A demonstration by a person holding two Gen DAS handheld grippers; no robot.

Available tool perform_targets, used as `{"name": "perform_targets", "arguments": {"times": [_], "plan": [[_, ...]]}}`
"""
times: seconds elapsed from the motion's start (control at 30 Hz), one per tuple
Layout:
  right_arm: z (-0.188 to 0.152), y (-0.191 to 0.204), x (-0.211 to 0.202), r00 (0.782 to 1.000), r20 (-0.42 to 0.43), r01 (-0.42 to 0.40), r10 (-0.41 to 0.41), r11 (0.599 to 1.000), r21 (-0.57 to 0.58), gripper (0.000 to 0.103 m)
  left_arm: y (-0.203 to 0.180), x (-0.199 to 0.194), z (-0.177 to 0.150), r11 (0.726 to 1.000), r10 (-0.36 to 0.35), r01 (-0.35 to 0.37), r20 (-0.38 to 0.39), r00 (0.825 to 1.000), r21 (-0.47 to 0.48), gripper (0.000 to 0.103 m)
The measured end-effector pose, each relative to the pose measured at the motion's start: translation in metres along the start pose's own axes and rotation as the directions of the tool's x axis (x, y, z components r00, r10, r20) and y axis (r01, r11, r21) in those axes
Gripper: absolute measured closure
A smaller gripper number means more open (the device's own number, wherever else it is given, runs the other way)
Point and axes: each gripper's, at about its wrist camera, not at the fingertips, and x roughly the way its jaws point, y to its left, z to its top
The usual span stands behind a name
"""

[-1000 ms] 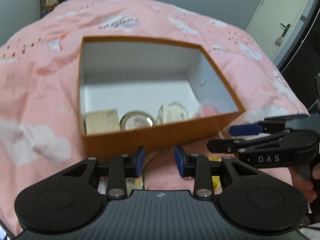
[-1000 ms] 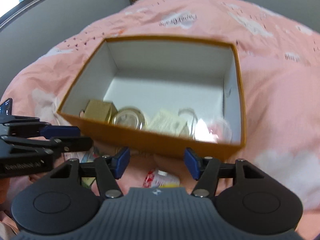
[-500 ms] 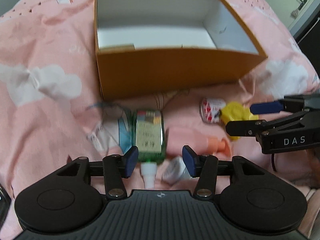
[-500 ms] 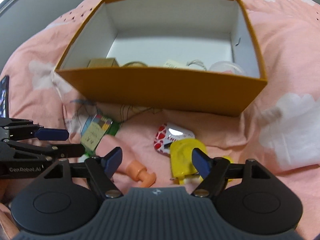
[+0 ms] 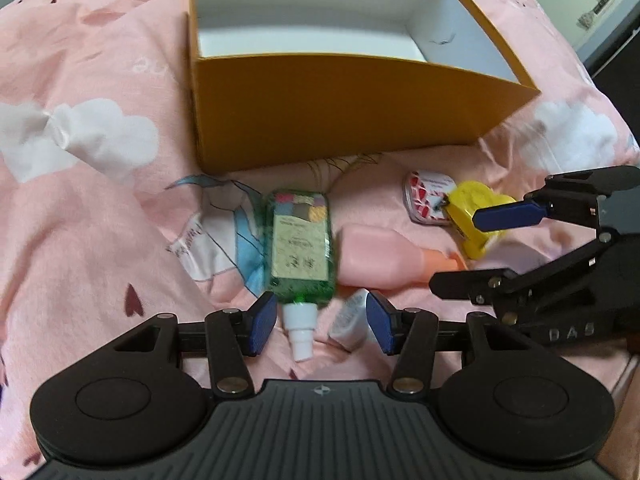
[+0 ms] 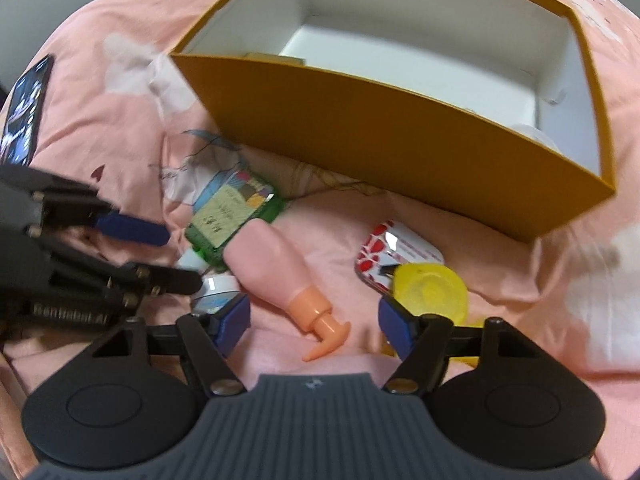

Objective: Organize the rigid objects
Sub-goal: 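Grasp the green bottle with the left tool while the right tool grasps the pink bottle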

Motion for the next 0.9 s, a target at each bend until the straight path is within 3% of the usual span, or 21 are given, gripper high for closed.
{"name": "perform_targets", "arguments": {"times": [0.27,0.5,0.6,0.67,0.8,0.9], "plan": [[0.022,0.022,0.030,0.997,-0.072,-0.009,-0.004,0.985,-0.175,0.041,0.008,0.004,0.004,1.000,0.018,-0.019,-0.032,0.999,-0.016,0.045],[0.033,0.031,0.050,0.993,-0.115,-0.038,0.009,0.966,-0.255,0.041,0.016,0.007,0.008,0.998,0.021,-0.023,-0.036,0.999,-0.056,0.046],[0.036,0.030,0.056,0.992,-0.123,-0.049,0.018,0.967,-0.250,0.041,0.015,0.008,0.010,0.998,0.030,-0.032,-0.022,0.999,-0.057,0.046],[0.037,0.028,0.062,0.989,-0.139,-0.070,0.039,0.972,-0.225,0.053,0.015,0.009,0.012,0.998,0.032,-0.033,-0.010,0.999,-0.053,0.046],[0.038,0.024,0.061,0.990,-0.132,-0.075,0.051,0.980,-0.185,0.054,0.014,0.010,0.016,0.998,0.034,-0.034,0.013,0.999,-0.043,0.046],[0.038,0.013,0.052,0.995,-0.097,-0.033,0.020,0.990,-0.134,0.054,0.011,0.013,0.023,0.999,0.037,-0.036,0.026,0.999,-0.031,0.043]]}}
